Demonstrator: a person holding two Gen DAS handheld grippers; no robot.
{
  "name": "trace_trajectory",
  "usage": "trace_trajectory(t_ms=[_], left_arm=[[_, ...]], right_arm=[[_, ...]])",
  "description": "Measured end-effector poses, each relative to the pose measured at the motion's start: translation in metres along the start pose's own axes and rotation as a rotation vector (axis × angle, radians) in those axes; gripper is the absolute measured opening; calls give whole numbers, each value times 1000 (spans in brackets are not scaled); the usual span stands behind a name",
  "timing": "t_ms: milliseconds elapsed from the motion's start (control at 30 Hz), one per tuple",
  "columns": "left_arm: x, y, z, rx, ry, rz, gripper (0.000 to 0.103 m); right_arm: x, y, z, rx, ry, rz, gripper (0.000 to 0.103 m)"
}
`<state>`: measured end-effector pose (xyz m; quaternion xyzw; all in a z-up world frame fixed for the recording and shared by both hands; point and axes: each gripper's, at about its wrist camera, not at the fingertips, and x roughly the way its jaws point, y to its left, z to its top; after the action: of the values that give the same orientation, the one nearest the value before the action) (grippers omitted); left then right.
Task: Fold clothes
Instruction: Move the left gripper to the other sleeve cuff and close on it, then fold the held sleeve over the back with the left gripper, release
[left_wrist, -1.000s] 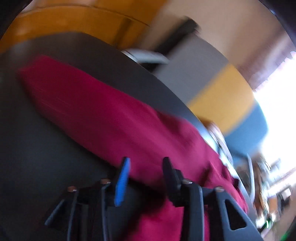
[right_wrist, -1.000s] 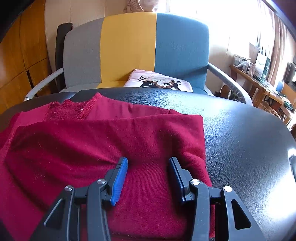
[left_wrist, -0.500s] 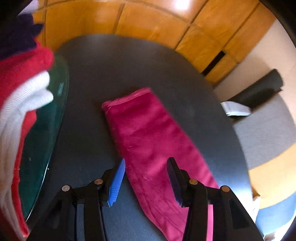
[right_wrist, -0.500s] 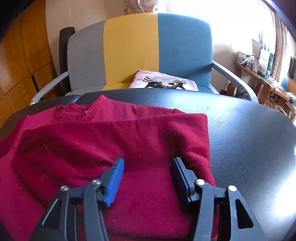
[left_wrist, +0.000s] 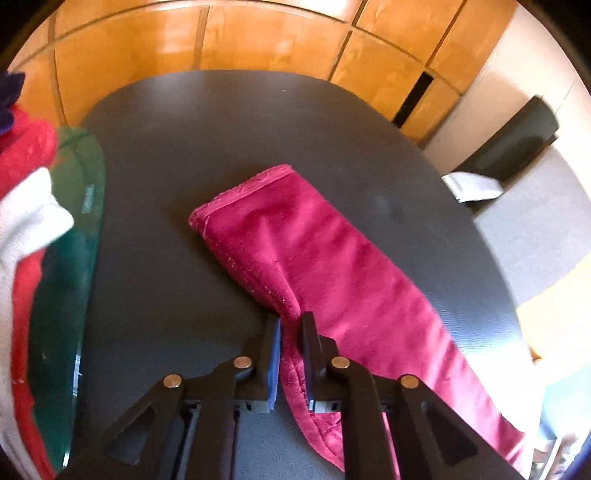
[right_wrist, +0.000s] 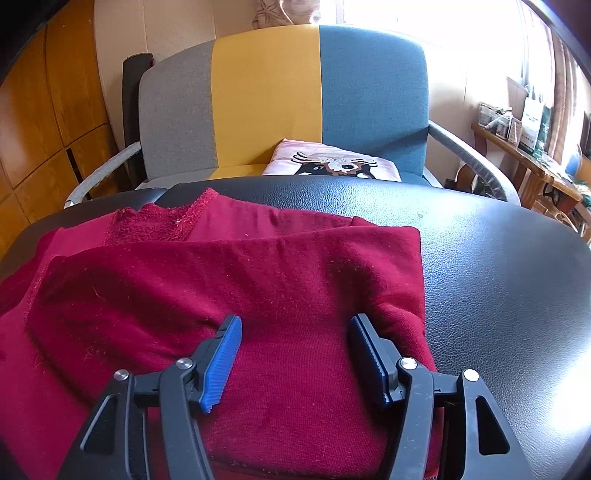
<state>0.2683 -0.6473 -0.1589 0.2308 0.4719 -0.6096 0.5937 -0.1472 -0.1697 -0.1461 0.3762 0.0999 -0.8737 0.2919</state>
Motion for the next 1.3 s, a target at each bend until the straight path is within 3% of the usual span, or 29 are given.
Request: trace_trajectory(t_ms=[100,333,500,600,733,867,967,1067,1200,1300], left_arm=[[-18,-10,-4,9,-43,-80,9],[-84,-87,-33,230,-94,-342,9],[-126,-161,-99,494,-112,-496,9],[-135,-193,-150,648,-100,-537,9],[-129,-217,-208,798,-47,-527,14],[-130,-203,-248,881,9,-522,20],[-135,-177,-254,903,16,-526,21],[-136,-154,-253,885,9,-534,22],[-112,-109,-249,843,13,-488,22],[-103,-102,-244,792,41,-515,22]], right_arm=[[0,0,0,-1,0,1,63],[0,0,0,-1,1,1,63],[-1,0,0,0,0,2,63],[-1,-1,-1,3,-1,6,63],[-2,-1,0,6,-1,15,64],[-1,-3,0,9,-2,28,66],[-1,-3,0,7,-2,37,69],[-1,-2,0,6,-1,38,69],[-1,-2,0,3,2,39,70],[-1,0,2,-4,16,58,76]])
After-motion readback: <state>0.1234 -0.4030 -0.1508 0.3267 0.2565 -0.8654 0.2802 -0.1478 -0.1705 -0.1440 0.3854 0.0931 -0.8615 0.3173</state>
